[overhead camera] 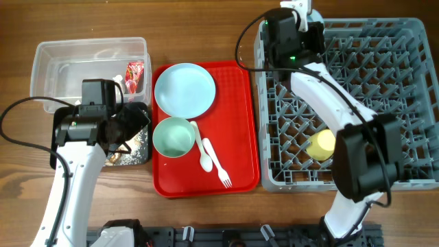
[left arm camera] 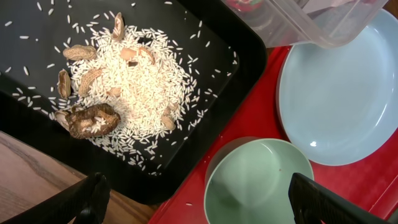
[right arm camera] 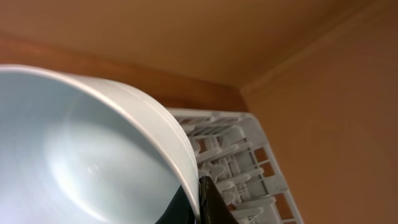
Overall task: Sort waste into correct bins and load items into the dishwasher rack
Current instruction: 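Grasp the light blue bowl with the right gripper, then place the light blue bowl at the back of the rack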
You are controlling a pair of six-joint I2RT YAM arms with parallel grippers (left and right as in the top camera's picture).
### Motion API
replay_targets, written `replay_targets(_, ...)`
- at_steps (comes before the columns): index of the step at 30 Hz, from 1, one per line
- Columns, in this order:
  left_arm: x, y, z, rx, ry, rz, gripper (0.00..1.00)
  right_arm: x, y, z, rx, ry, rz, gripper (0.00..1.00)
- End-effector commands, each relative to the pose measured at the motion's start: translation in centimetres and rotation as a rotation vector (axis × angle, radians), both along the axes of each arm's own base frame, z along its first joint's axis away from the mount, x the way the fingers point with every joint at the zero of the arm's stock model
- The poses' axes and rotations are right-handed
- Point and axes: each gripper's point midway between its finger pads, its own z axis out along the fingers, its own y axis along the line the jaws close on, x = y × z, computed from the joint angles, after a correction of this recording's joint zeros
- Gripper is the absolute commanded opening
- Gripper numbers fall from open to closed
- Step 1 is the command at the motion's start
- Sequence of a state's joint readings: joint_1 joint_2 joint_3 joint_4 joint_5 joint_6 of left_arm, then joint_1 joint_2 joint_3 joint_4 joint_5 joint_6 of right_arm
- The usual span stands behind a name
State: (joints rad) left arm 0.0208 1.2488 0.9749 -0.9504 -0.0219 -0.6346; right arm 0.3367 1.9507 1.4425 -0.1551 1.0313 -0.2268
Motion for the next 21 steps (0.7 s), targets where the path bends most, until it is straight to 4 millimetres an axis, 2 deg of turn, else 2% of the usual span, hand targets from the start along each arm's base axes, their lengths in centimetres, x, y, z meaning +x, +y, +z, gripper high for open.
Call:
replay_targets(1, 0.0, 0.4, 0.3, 0.009, -0.012, 0.020, 0.93, 0.0, -0.2, -2.6, -0.069, 0.047, -0.048, 0.04)
replay_targets(6, 0.1, 0.4, 0.4, 0.009, -0.015, 0.020, 0.93, -0.9, 1.6, -4.0, -0.046, 0.071, -0.031, 0.04)
replay_targets(9, 0.1, 0.4, 0.4, 0.009, -0.016, 0.020, 0.93, -2.6, 2.5, -5.4, -0.006, 0.104, -0.046, 0.04)
replay_targets(10, 0.1, 0.4, 0.4, 0.009, -0.016, 0.020, 0.93, -3.1, 3.0, -6.2, 0.036, 0.130, -0.033, 0.05)
replay_targets(11, 0.1, 0.4, 0.4, 0.009, -0.016, 0.020, 0.93, -3.8, 4.0, -7.4, 0.122, 0.193, 0.011, 0.09)
replay_targets(12, 0.1, 0.4, 0.4, 0.009, -0.016, 0.020, 0.93, -4.8, 5.4, -8.4, 0.261, 0.247, 0.048, 0.12)
replay_targets(14, 0.1, 0.4, 0.4, 0.009, -0.016, 0.020, 0.93, -6.4, 8.0, -8.8, 0.461, 0.335, 0.129, 0.17)
replay_targets(15, 0.2, 0.4, 0.4, 0.009, -0.018, 0.020, 0.93, -7.5, 9.6, -8.4, 0.558, 0.387, 0.189, 0.26)
replay_targets(16, 0.2, 0.4, 0.4, 0.009, -0.021, 0.020, 0.93, -8.5, 10.7, -7.4, 0.631, 0.415, 0.236, 0.40)
replay_targets(18, 0.4, 0.4, 0.5, 0.010, -0.028, 0.020, 0.93, -9.4, 11.4, -4.7, 0.692, 0.395, 0.286, 0.64)
replay_targets(19, 0.4, 0.4, 0.5, 0.010, -0.028, 0.020, 0.93, -9.7, 11.6, -2.9, 0.718, 0.367, 0.316, 0.69)
replay_targets(20, 0.4, 0.4, 0.5, 0.010, -0.027, 0.019, 0.94, -10.5, 12.9, -0.3, 0.794, 0.338, 0.396, 0.71)
replay_targets(21, 0.4, 0.4, 0.5, 0.010, -0.027, 0.019, 0.96, -11.4, 14.4, 1.2, 0.872, 0.342, 0.471, 0.71)
